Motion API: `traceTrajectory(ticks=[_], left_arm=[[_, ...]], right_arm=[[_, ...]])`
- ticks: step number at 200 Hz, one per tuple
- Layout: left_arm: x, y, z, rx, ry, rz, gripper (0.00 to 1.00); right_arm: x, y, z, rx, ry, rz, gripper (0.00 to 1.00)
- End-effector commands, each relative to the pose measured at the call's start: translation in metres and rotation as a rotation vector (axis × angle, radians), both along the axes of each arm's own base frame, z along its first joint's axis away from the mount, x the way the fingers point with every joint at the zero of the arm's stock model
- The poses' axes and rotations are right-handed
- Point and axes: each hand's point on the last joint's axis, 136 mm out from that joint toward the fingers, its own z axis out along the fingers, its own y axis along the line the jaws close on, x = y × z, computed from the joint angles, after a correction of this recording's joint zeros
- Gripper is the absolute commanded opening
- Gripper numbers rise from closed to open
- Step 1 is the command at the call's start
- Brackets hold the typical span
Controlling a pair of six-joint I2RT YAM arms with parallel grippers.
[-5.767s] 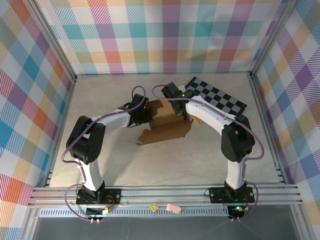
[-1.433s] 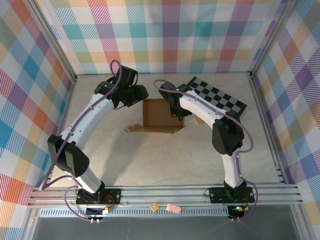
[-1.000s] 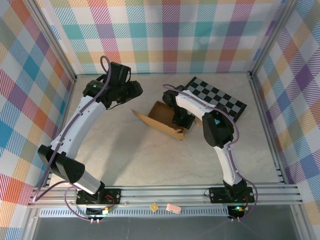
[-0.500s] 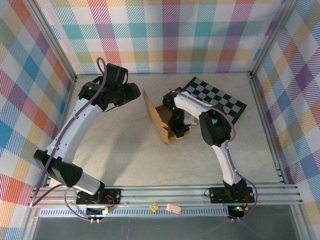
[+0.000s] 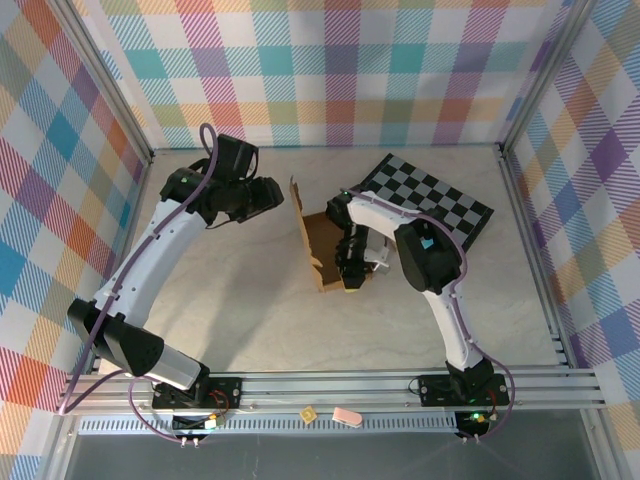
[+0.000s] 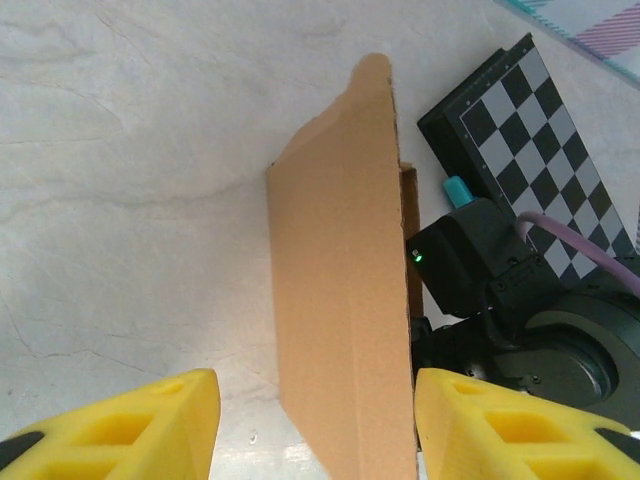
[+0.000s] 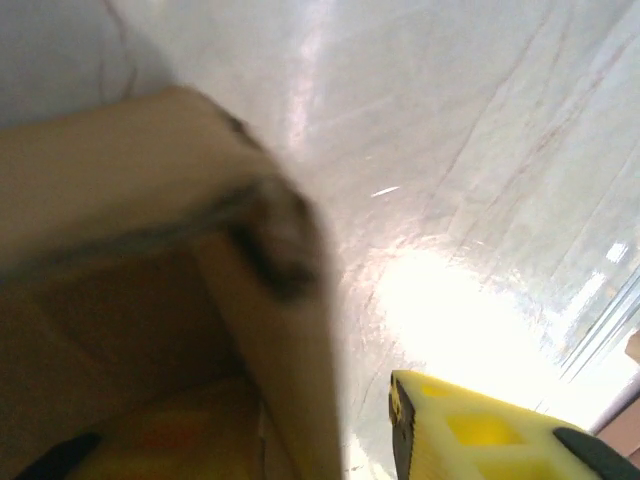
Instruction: Fold the paper box
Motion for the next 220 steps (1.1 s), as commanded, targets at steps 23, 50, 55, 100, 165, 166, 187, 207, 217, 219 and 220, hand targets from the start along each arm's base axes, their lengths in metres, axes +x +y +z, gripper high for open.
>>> traceTrajectory(ticks=[23, 50, 55, 100, 165, 166, 187, 207, 217, 219, 220], left_arm=[[-0.008, -0.006, -0.006, -0.004, 0.055, -0.069, 0.55], [-0.007, -0.010, -0.014, 0.002, 0.096, -0.082, 0.56], [-0.007, -0.011, -0.015, -0.001, 0.101, -0.084, 0.56], [-0.002, -0.039, -0.017, -0.010, 0.117, -0.143, 0.58], [0.004, -0.060, -0.039, 0.072, 0.174, -0.190, 0.49], [0.005, -0.060, -0.039, 0.075, 0.174, -0.189, 0.49], [0.008, -0.066, -0.048, 0.113, 0.181, -0.215, 0.43], [0.011, -0.073, -0.054, 0.139, 0.183, -0.243, 0.38], [0.011, -0.076, -0.057, 0.156, 0.186, -0.256, 0.36], [0.011, -0.076, -0.058, 0.162, 0.186, -0.257, 0.35], [0.011, -0.076, -0.058, 0.165, 0.185, -0.258, 0.35]], right_arm=[[0.009, -0.006, 0.034, -0.008, -0.117, -0.023, 0.56], [0.024, -0.013, 0.057, 0.001, -0.219, 0.001, 0.65], [0.027, -0.015, 0.062, -0.006, -0.240, 0.009, 0.67], [0.066, -0.038, 0.108, 0.008, -0.482, 0.170, 0.72], [0.106, -0.042, 0.132, 0.224, -0.805, 0.667, 0.58], [0.106, -0.042, 0.132, 0.225, -0.808, 0.673, 0.58], [0.105, -0.042, 0.143, 0.246, -0.871, 0.759, 0.55], [0.103, -0.045, 0.150, 0.245, -0.893, 0.802, 0.55], [0.102, -0.046, 0.152, 0.245, -0.898, 0.816, 0.55], [0.102, -0.046, 0.151, 0.244, -0.897, 0.819, 0.54], [0.102, -0.046, 0.152, 0.244, -0.898, 0.820, 0.54]])
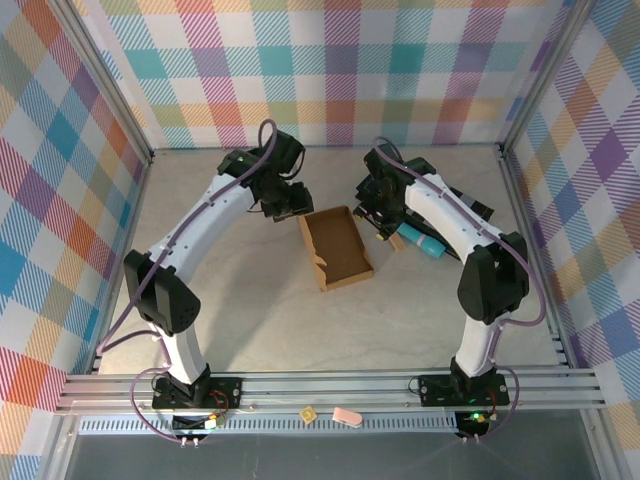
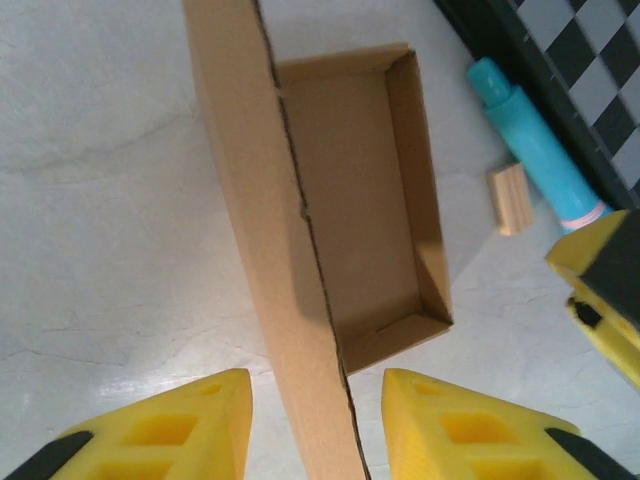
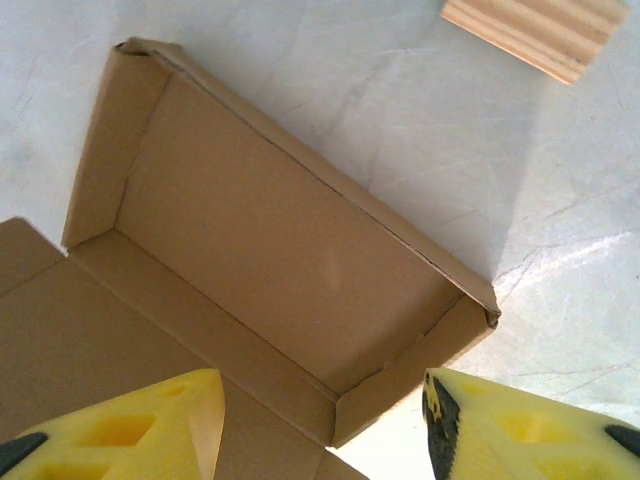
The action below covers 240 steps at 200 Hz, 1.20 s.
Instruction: Fold the paper box
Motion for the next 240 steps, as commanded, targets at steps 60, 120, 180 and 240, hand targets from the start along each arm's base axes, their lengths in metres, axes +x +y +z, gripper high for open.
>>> traceTrajectory(ticks=[60, 120, 180, 240], left_arm=[[0.004, 0.005, -0.001, 0.223, -0.070, -0.160, 0.00], [0.007, -0.006, 0.018, 0.309, -0.198, -0.549, 0.00], [0.009, -0.005, 0.023, 0.433, -0.327, -0.745, 0.00], [0.004, -0.018, 0.031, 0.552, -0.571, -1.132, 0.00]], right_arm=[[-0.006, 0.003, 0.018, 0.015, -0.089, 0.143, 0.51], [0.000, -0.009, 0.035, 0.047, -0.153, 0.132, 0.50], [0.006, -0.017, 0.049, 0.078, -0.242, 0.225, 0.51], [-0.012, -0.017, 0.043, 0.105, -0.214, 0.245, 0.48]])
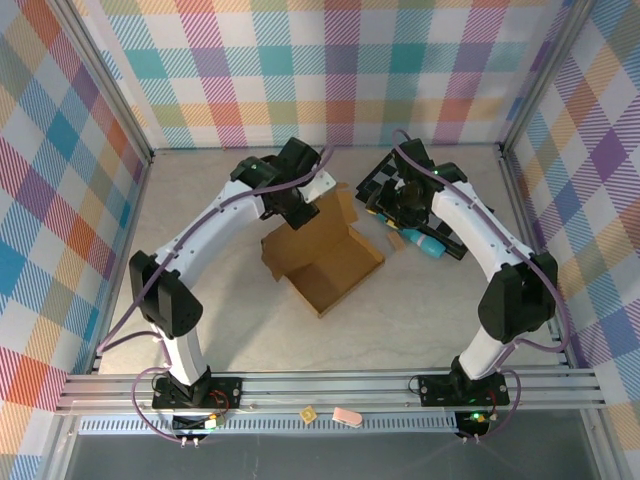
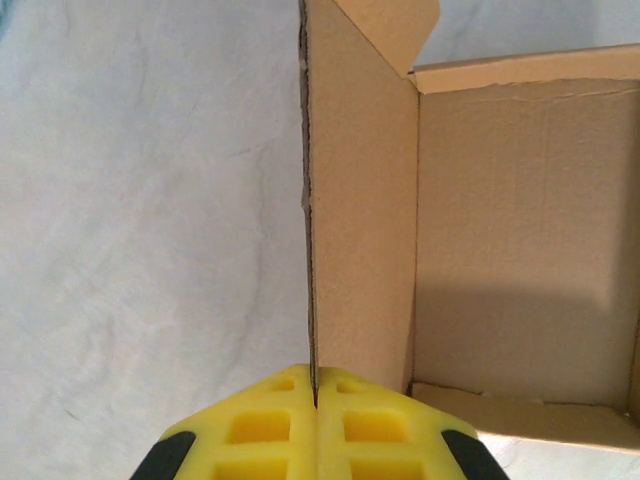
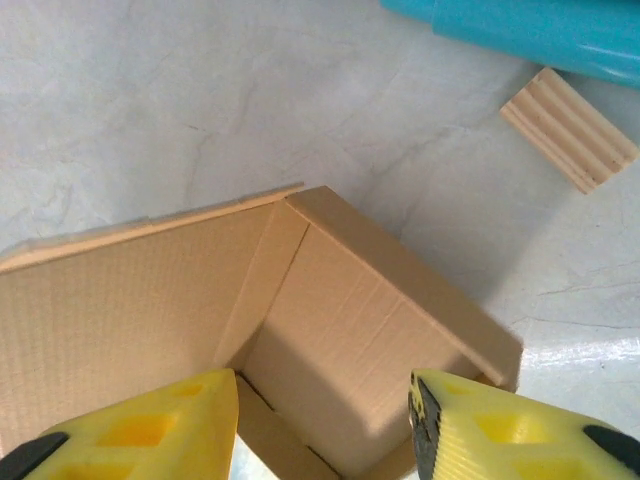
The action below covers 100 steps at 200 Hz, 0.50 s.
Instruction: Fold the paper box
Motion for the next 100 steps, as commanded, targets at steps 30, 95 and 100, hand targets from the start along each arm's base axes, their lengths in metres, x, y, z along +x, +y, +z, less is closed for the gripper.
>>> traceTrajectory(ticks=[30, 95, 100], left_arm=[[0.008, -0.018, 0.030, 0.063, -0.185, -0.337, 0.00], [0.015, -0.026, 0.016, 0.079, -0.180, -0.424, 0.16], [0.016, -0.026, 0.018, 0.072, -0.189, -0.413, 0.21]], right_arm=[[-0.024, 0.003, 0.011, 0.046, -0.046, 0.074, 0.48], [-0.029, -0.002, -0.003, -0.037, -0.133, 0.250, 0.54], [-0.028, -0.003, -0.005, -0.048, -0.130, 0.259, 0.54]])
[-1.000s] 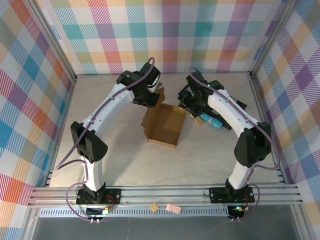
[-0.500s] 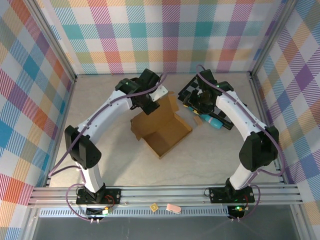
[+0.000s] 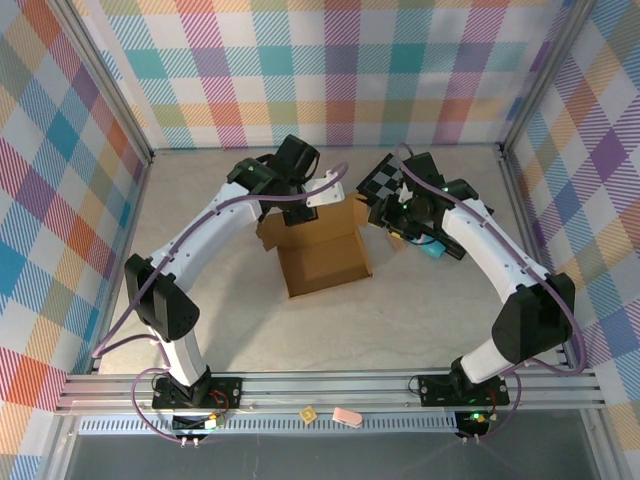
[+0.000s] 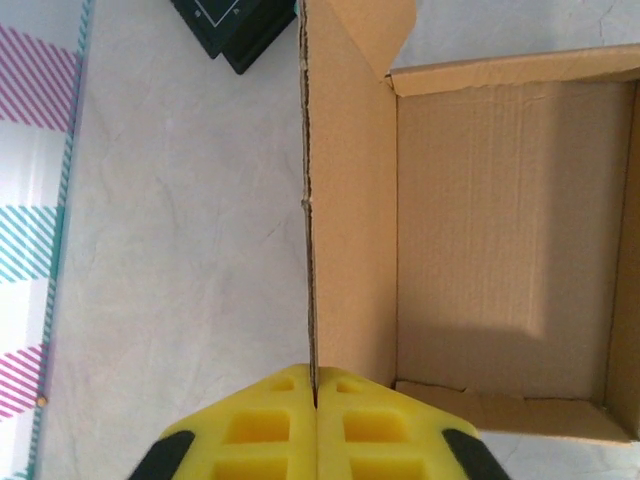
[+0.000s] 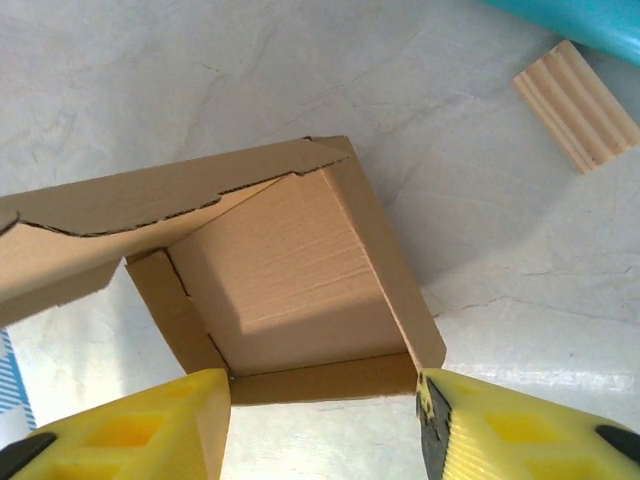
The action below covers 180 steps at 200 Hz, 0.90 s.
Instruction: Fold the paper box
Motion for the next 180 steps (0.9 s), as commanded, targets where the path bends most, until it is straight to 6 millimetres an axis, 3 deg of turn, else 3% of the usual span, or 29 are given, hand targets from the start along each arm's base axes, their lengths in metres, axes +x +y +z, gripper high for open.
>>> traceTrajectory(ticks=[1, 24, 45, 58, 76, 105, 122, 142, 180], left_arm=[[0.009, -0.010, 0.005, -0.034, -0.038, -0.036, 0.21], [0.016, -0.017, 0.030, -0.139, -0.106, 0.042, 0.32], [0.027, -0.015, 0.069, -0.304, -0.200, 0.221, 0.63], [0.032, 0.001, 0.094, -0.418, -0.244, 0.404, 0.70], [0.029, 0.030, 0.105, -0.493, -0.247, 0.605, 0.71], [0.001, 0.074, 0.077, -0.505, -0.072, 0.835, 0.71], [-0.022, 0.098, 0.043, -0.505, 0.065, 0.928, 0.72], [-0.043, 0.109, 0.008, -0.570, 0.199, 0.958, 0.72], [-0.041, 0.129, -0.020, -0.661, 0.189, 0.993, 0.72]], right_arm=[[0.001, 0.000, -0.005, -0.048, -0.058, 0.102, 0.54], [0.005, 0.000, -0.005, -0.070, -0.065, 0.128, 0.55], [0.009, 0.003, 0.007, -0.050, -0.108, 0.133, 0.56], [0.013, 0.005, 0.013, -0.038, -0.134, 0.138, 0.56], [0.019, 0.007, 0.016, -0.039, -0.159, 0.154, 0.56], [0.027, 0.010, 0.015, -0.065, -0.225, 0.224, 0.58], [0.030, 0.012, 0.012, -0.084, -0.288, 0.286, 0.62], [0.033, 0.014, 0.003, -0.111, -0.343, 0.354, 0.64], [0.042, 0.017, -0.016, -0.161, -0.372, 0.446, 0.62]])
